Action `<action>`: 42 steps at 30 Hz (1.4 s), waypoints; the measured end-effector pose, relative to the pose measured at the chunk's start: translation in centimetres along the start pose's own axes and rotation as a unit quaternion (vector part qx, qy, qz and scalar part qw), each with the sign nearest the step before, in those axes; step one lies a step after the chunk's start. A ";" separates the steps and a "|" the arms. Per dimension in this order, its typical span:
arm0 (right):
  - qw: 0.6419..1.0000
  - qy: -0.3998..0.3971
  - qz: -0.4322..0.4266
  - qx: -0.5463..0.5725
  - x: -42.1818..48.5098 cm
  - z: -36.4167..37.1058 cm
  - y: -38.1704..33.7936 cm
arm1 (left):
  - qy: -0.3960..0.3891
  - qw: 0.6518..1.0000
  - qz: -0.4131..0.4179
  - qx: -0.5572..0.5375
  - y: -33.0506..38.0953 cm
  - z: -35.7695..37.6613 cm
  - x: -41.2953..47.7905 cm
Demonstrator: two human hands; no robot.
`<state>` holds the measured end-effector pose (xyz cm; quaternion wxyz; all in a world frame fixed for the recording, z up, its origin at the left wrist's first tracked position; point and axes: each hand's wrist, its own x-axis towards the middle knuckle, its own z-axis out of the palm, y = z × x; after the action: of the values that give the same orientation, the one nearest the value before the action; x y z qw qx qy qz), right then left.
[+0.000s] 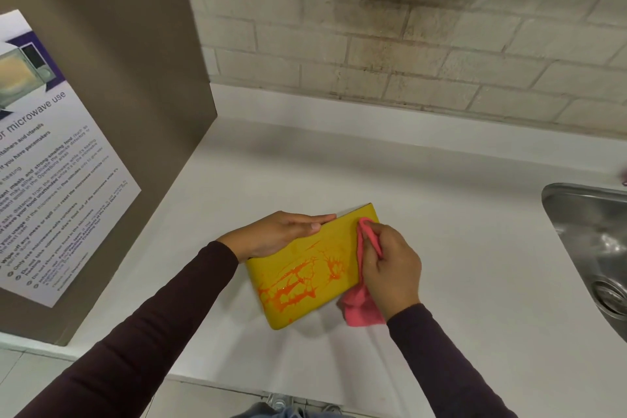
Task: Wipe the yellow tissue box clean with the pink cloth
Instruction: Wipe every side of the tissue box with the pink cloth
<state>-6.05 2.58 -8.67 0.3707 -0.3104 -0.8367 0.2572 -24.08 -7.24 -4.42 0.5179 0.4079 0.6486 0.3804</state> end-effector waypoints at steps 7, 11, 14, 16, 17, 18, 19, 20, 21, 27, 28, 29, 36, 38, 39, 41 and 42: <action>0.993 -0.059 -0.101 0.002 -1.2 1.1 -1.8 | 0.009 1.000 0.007 -0.002 -0.4 0.0 0.2; 0.990 -0.054 -0.121 -0.039 -1.0 -0.3 -0.3 | 0.003 1.000 -0.004 0.005 -0.3 0.0 0.1; 0.999 -0.005 -0.051 -0.019 -0.3 0.1 -0.3 | 0.002 1.000 -0.005 0.011 -0.2 0.0 -0.1; 0.999 0.008 -0.043 -0.005 -0.2 1.0 -1.0 | 0.008 1.000 -0.005 0.013 -0.3 0.0 0.0; 0.999 0.001 -0.051 0.004 -0.3 1.4 -1.4 | 0.010 1.000 -0.006 0.011 -0.3 0.0 0.0; 0.998 -0.012 -0.064 0.010 -0.6 1.7 -1.6 | 0.009 1.000 -0.005 0.007 -0.3 0.0 0.1; 0.996 -0.026 -0.082 0.010 -0.9 1.7 -1.7 | 0.007 1.000 -0.005 0.007 -0.3 -0.1 0.1; 0.994 -0.041 -0.103 0.007 -1.2 1.6 -1.6 | 0.004 1.000 -0.005 0.009 -0.3 -0.1 0.0; 0.990 -0.059 -0.126 0.001 -1.4 1.3 -1.4 | 0.002 1.000 -0.005 0.014 -0.3 -0.1 0.0; 0.996 -0.029 -0.077 -0.025 -0.5 -0.3 0.3 | -0.001 1.000 -0.004 0.029 0.1 0.0 -0.3; 0.998 -0.014 -0.062 -0.023 -0.3 -0.1 -0.1 | 0.000 1.000 -0.004 0.028 0.1 0.0 -0.3; 0.998 -0.009 -0.059 -0.020 -0.3 0.3 -0.6 | 0.001 1.000 -0.004 0.028 0.1 0.0 -0.4; 0.984 -0.086 -0.157 -0.013 -1.4 1.1 -2.0 | -0.002 0.999 -0.001 0.038 -0.2 -0.2 -0.3; 0.981 -0.091 -0.170 -0.018 -1.2 0.4 -1.1 | -0.009 0.999 0.000 0.041 0.0 -0.1 -0.5; 0.982 -0.088 -0.164 -0.020 -1.0 0.1 -0.7 | -0.011 0.999 0.000 0.042 0.1 0.0 -0.5; 0.986 -0.073 -0.145 -0.025 -0.6 0.1 -0.6 | -0.006 0.999 -0.004 0.046 0.2 0.0 -0.6; 0.988 -0.063 -0.141 -0.028 -0.5 0.3 -0.9 | -0.003 0.999 -0.005 0.047 0.2 -0.1 -0.6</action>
<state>-6.31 1.55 -8.55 0.3409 -0.1827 -0.9006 0.1984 -24.07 -7.75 -4.04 0.5017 0.4301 0.6663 0.3455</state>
